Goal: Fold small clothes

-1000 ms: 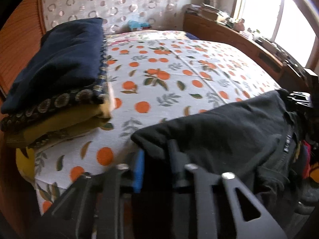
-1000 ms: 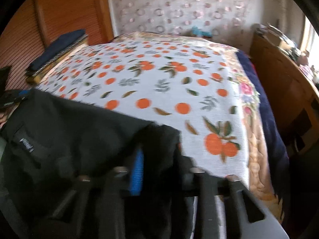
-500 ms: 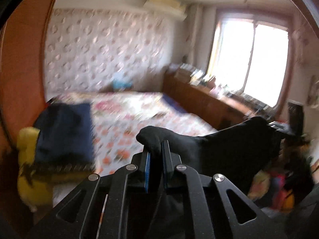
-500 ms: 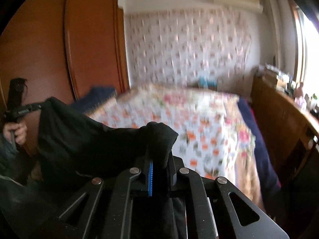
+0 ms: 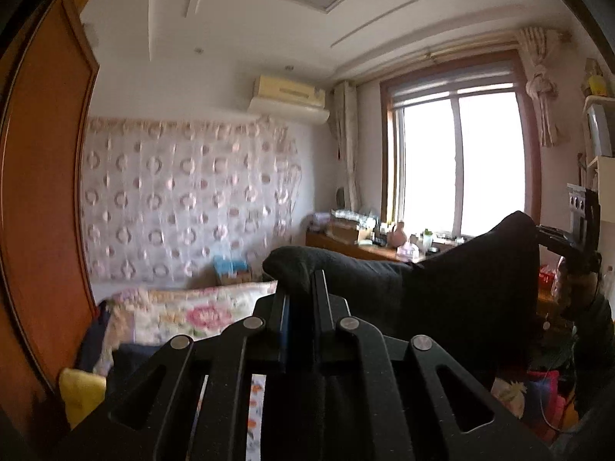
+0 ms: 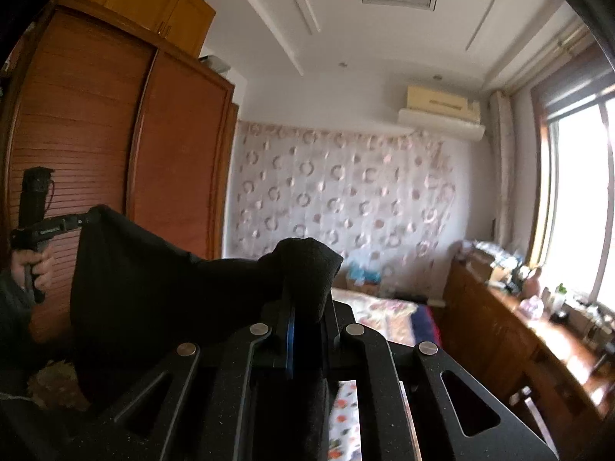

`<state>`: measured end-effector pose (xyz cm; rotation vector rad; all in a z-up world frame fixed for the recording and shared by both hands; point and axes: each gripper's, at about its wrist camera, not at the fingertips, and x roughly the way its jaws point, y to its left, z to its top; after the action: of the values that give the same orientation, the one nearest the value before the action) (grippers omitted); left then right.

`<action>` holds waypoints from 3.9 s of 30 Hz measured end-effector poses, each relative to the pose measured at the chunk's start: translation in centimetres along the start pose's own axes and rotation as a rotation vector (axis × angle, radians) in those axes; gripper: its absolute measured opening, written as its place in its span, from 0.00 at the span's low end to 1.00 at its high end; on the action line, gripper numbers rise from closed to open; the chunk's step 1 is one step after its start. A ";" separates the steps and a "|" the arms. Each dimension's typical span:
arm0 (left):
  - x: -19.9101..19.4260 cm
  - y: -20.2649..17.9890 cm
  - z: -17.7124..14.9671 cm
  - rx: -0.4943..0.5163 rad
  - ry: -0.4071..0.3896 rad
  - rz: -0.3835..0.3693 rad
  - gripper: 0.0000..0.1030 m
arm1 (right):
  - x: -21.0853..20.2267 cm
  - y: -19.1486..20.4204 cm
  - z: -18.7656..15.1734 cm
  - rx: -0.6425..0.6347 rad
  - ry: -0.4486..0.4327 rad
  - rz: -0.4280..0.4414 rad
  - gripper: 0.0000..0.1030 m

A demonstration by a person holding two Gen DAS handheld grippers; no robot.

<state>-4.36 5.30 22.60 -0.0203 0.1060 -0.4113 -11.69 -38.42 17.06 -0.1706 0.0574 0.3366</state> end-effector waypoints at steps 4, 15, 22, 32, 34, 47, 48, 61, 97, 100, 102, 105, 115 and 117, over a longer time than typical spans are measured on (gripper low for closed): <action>-0.8 -0.3 2.0 0.029 -0.062 0.006 0.10 | -1.1 0.0 2.7 -0.049 -0.026 -0.040 0.09; -0.8 -0.2 2.7 0.083 -0.105 0.063 0.10 | -1.0 3.5 -0.3 -0.113 -0.047 -0.103 0.08; 7.4 3.4 -1.4 0.065 0.009 0.121 0.10 | 6.3 2.2 -4.2 -0.059 0.089 -0.108 0.08; 24.9 9.5 -10.8 0.021 0.278 0.210 0.10 | 24.2 0.9 -13.0 -0.008 0.318 -0.074 0.09; 27.7 10.1 -12.1 0.025 0.331 0.229 0.10 | 27.8 0.7 -14.1 -0.007 0.365 -0.070 0.09; 35.5 13.0 -17.1 0.004 0.465 0.301 0.07 | 40.5 -4.4 -13.4 0.042 0.523 -0.030 0.09; 35.8 13.2 -17.4 0.003 0.475 0.302 0.07 | 41.3 -4.4 -13.7 0.042 0.536 -0.022 0.09; 33.2 11.6 -20.7 -0.086 0.591 0.193 0.47 | 39.4 -7.0 -12.8 0.116 0.641 -0.061 0.49; 29.4 7.9 -27.7 -0.135 0.782 0.195 0.69 | 26.2 -5.6 -14.7 0.308 0.725 -0.060 0.49; 28.8 8.1 -27.8 -0.160 0.779 0.210 0.69 | 25.9 -5.2 -15.2 0.298 0.725 -0.063 0.49; 28.8 8.3 -27.9 -0.168 0.781 0.219 0.69 | 25.5 -5.4 -15.3 0.302 0.724 -0.060 0.49; 29.1 8.7 -27.9 -0.170 0.783 0.264 0.69 | 25.9 -5.4 -15.5 0.300 0.724 -0.059 0.49; 30.4 9.3 -28.0 -0.156 0.793 0.290 0.69 | 27.6 -4.8 -15.6 0.294 0.715 -0.049 0.49; 30.5 9.3 -28.0 -0.150 0.795 0.293 0.69 | 27.5 -4.7 -15.5 0.302 0.709 -0.037 0.49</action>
<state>24.13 1.67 -8.59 0.0125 0.9131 -0.0970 15.33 -36.67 0.24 0.0161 0.8010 0.2136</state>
